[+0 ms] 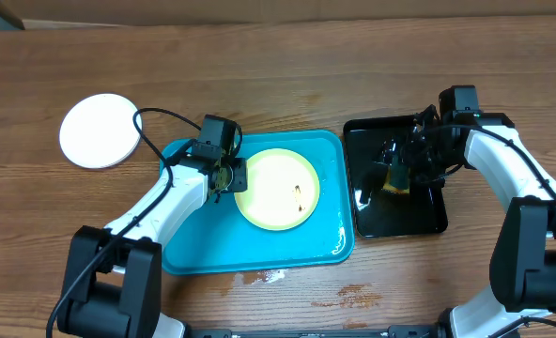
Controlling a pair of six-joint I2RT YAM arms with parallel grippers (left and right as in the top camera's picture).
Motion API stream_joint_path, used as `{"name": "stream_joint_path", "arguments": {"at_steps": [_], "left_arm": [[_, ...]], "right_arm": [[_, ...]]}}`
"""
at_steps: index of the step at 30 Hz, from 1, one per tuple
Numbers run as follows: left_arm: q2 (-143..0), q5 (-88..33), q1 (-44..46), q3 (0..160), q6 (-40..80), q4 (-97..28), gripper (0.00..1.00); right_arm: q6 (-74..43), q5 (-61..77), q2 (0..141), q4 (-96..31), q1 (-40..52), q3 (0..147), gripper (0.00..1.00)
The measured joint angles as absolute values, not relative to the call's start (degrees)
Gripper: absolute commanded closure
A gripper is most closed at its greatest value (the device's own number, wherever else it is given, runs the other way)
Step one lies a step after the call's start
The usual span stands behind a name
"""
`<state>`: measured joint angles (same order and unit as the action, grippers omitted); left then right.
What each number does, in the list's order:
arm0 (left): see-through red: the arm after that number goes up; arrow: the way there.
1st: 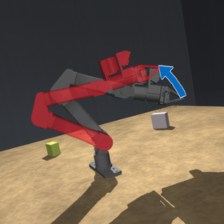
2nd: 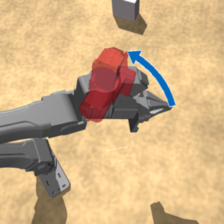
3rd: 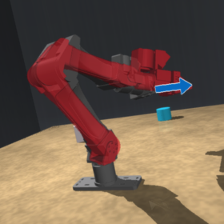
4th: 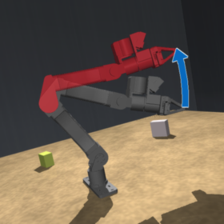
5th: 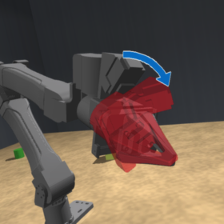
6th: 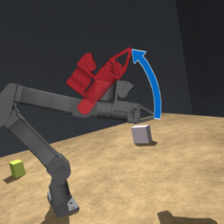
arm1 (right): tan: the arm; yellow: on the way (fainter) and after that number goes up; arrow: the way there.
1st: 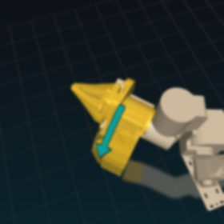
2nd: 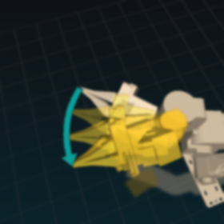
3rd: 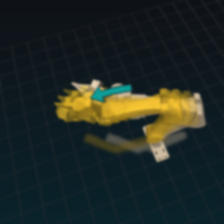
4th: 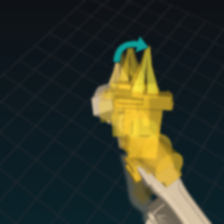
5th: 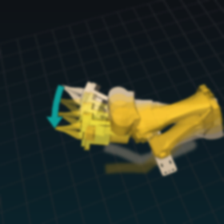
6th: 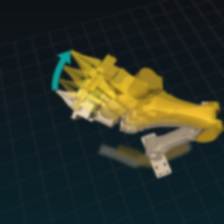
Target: Clean dirty plates on tray and stack at the side
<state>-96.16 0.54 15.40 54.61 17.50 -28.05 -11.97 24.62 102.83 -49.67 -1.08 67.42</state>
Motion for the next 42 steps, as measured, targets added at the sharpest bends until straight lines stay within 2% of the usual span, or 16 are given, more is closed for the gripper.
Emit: {"name": "stream_joint_path", "arguments": {"at_steps": [3, 4, 7, 8, 13, 20, 23, 24, 31, 42], "left_arm": [[-97.7, 0.5, 15.4, 54.6, 17.3, -27.8, 0.61], [-98.5, 0.5, 15.4, 54.6, 17.3, -27.8, 0.66], [-100.5, 0.0, 15.4, 54.8, 16.5, -27.1, 0.93], [-100.5, -0.1, 15.4, 55.1, 16.3, -27.0, 0.96], [-100.5, -2.7, 15.4, 56.1, 15.7, -27.9, 0.96], [-100.6, -7.4, 15.4, 56.4, 17.2, -31.9, 0.75], [-100.6, -8.0, 15.4, 56.4, 17.7, -31.9, 0.44], [-100.6, -8.1, 15.4, 56.4, 17.6, -31.9, 0.39], [-101.1, -8.1, 15.4, 61.9, 15.8, -35.3, 0.43], [-101.1, -5.1, 15.4, 71.8, 14.9, -48.2, 0.38]], "right_arm": [[-11.9, 24.6, 102.8, -49.7, -1.1, 67.4, 0.0], [-11.9, 24.6, 102.8, -49.7, -1.1, 67.4, 0.0], [-11.9, 24.6, 102.8, -49.7, -1.1, 67.4, 0.0], [-11.9, 24.6, 102.8, -49.7, -1.1, 67.4, 0.0], [-12.0, 24.6, 102.8, -49.7, -1.1, 67.4, 0.0], [-12.0, 24.6, 102.8, -49.7, -1.1, 67.4, 0.0], [-11.9, 24.6, 102.8, -49.7, -1.1, 67.4, 0.0], [-11.9, 24.6, 102.8, -49.7, -1.1, 67.4, 0.0], [-12.0, 24.6, 102.8, -49.7, -1.1, 67.4, 0.0], [-12.0, 24.8, 102.8, -49.7, -1.1, 67.4, 0.0]]}}
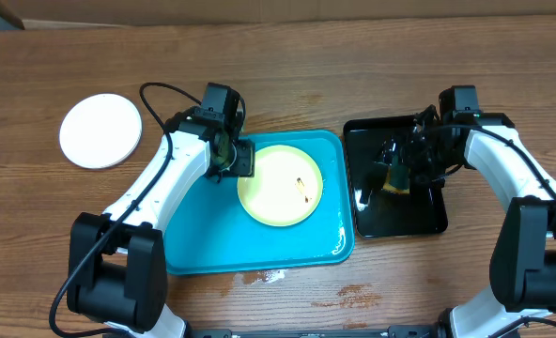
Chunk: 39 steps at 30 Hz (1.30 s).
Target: Clean dirty plates on tray and stack at the side
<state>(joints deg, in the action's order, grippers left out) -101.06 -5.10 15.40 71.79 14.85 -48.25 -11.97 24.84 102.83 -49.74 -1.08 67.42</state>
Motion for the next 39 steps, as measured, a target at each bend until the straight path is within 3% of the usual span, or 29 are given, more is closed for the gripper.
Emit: {"name": "stream_joint_path", "arguments": {"at_steps": [3, 6, 11, 22, 26, 28, 31, 36, 39], "left_arm": [[-101.1, -5.2, 15.4, 71.8, 14.9, -50.1, 0.38], [-101.7, -5.9, 15.4, 71.8, 14.9, -50.9, 0.37], [-104.2, -8.2, 15.4, 71.8, 15.0, -50.9, 0.33], [-107.8, -9.3, 15.4, 71.8, 15.8, -50.2, 0.32], [-107.9, -9.3, 15.4, 71.8, 16.1, -49.7, 0.32], [-107.9, -9.3, 15.4, 71.8, 16.3, -49.3, 0.32], [-107.9, -9.3, 15.4, 71.8, 16.3, -49.0, 0.32], [-107.9, -9.3, 15.4, 71.8, 16.3, -48.9, 0.32], [-107.9, -9.3, 15.4, 71.8, 16.3, -48.9, 0.32]], "right_arm": [[-12.0, 26.7, 102.8, -50.5, -1.1, 67.4, 0.0], [-12.4, 27.9, 102.8, -50.7, -1.1, 67.4, 0.12], [-13.6, 23.4, 102.8, -54.0, -0.2, 67.8, 0.17], [-18.2, 1.9, 102.8, -51.7, 6.1, 69.3, 0.14], [-18.9, -1.3, 102.8, -46.3, 6.0, 68.9, 0.19], [-19.1, -1.8, 102.8, -42.6, 6.0, 67.9, 0.23], [-19.1, -1.4, 102.8, -36.6, 6.2, 64.6, 0.44], [-19.7, -1.5, 102.8, -30.1, 6.8, 59.4, 0.53], [-20.5, -1.7, 102.8, -28.5, 6.9, 58.3, 0.73]]}}
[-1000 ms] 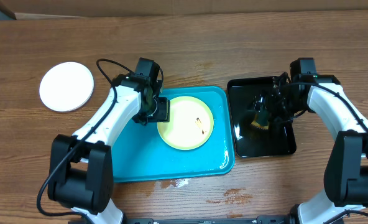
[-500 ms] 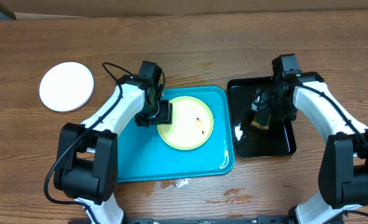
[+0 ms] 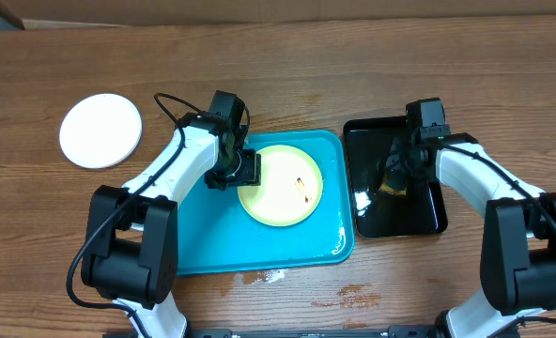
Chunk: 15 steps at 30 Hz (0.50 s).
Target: Clean dirty plates on tray and stack at the side
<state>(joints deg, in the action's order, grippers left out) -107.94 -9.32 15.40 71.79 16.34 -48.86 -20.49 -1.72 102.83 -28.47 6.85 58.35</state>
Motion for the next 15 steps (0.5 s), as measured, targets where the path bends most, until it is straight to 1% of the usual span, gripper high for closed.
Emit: {"name": "stream_joint_path", "arguments": {"at_steps": [1, 2, 3, 4, 5, 7, 8, 9, 10, 11, 15], "left_arm": [[-107.9, -9.3, 15.4, 71.8, 16.3, -48.9, 0.32], [-107.9, -9.3, 15.4, 71.8, 16.3, -48.8, 0.32], [-107.9, -9.4, 15.4, 71.8, 16.3, -48.9, 0.32], [-107.9, -9.4, 15.4, 71.8, 16.3, -48.9, 0.33], [-107.9, -9.4, 15.4, 71.8, 16.3, -48.8, 0.33], [-107.9, -9.5, 15.4, 71.8, 16.3, -48.8, 0.34], [-107.9, -9.5, 15.4, 71.8, 16.3, -48.8, 0.34], [-107.9, -9.5, 15.4, 71.8, 16.3, -48.8, 0.34], [-107.9, -9.5, 15.4, 71.8, 16.3, -48.7, 0.34], [-107.9, -9.5, 15.4, 71.8, 16.3, -48.7, 0.34], [-107.9, -9.5, 15.4, 71.8, 16.3, -48.6, 0.34]], "right_arm": [[-20.2, -1.8, 102.8, -28.0, 6.9, 58.3, 0.8], [-20.4, -1.8, 102.8, -27.7, 6.9, 58.3, 0.84], [-20.6, -1.7, 102.8, -27.3, 6.9, 58.3, 0.84], [-20.8, -1.7, 102.8, -26.9, 6.9, 58.2, 0.82], [-20.9, -1.7, 102.8, -26.2, 6.9, 58.2, 0.71], [-20.9, -1.7, 102.8, -25.4, 6.9, 58.2, 0.59], [-21.2, -1.7, 102.8, -26.0, 6.9, 58.6, 0.51], [-20.8, -1.7, 102.8, -26.9, 6.9, 59.0, 0.38], [-21.1, -1.5, 102.8, -28.9, 6.9, 60.0, 0.32], [-20.6, -1.3, 102.8, -32.1, 6.9, 61.8, 0.27], [-20.8, 0.0, 102.8, -39.9, 6.9, 67.2, 0.27]]}}
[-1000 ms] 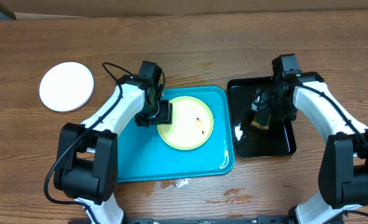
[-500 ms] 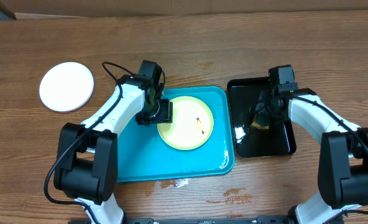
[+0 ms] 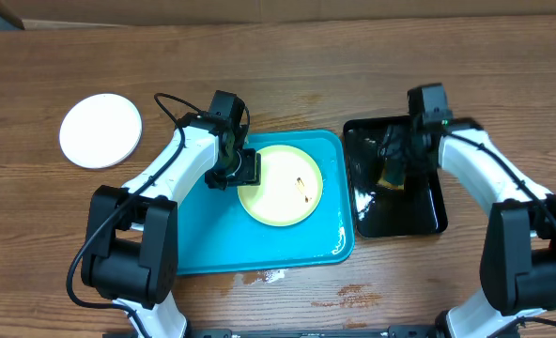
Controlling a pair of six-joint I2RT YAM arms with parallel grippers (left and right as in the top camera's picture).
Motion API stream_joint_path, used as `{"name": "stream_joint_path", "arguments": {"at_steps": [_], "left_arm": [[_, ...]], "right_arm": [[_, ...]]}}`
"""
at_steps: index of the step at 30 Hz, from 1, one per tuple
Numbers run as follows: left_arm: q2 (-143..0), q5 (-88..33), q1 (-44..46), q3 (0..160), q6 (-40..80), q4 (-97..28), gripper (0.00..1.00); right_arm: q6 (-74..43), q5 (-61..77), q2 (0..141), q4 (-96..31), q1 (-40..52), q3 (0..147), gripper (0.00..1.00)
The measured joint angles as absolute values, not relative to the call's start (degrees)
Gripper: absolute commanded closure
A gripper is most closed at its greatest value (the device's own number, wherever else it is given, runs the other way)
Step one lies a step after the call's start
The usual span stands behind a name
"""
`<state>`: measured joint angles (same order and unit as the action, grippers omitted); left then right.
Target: Clean dirty plates on tray and stack at the side
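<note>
A yellow-green plate with a small brown smear lies in the blue tray. My left gripper sits at the plate's left rim and looks shut on it. A white plate rests on the table at the far left. Over the black tray, my right gripper points down and looks shut on a yellow sponge; its fingertips are hard to make out against the black.
Wet patches show on the blue tray's right side and on the table in front of it. A wall edge runs along the far side of the wooden table.
My right wrist has shifted a little to the right and back over the black tray, the sponge still under it. The left gripper and the yellow-green plate have not moved.
My left gripper first stood at the plate's upper left rim, then at the left rim, with the plate a little further right. It then settled lower on that rim. My right gripper stayed at the sponge in the black tray, its arm swinging left and now partly back.
</note>
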<state>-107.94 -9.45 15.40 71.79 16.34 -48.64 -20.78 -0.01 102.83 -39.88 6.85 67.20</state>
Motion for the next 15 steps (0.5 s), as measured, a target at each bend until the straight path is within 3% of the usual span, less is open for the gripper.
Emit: {"name": "stream_joint_path", "arguments": {"at_steps": [6, 9, 15], "left_arm": [[-107.9, -9.5, 15.4, 71.8, 16.3, -48.2, 0.33], [-107.9, -9.5, 15.4, 71.8, 16.3, -48.2, 0.33], [-107.9, -9.5, 15.4, 71.8, 16.3, -48.2, 0.32]], "right_arm": [[-20.8, 2.1, 102.8, -46.3, 6.9, 67.7, 0.28], [-20.8, 2.6, 102.8, -44.9, 6.9, 64.8, 0.36], [-20.5, 3.0, 102.8, -41.0, 6.9, 59.2, 0.76]]}}
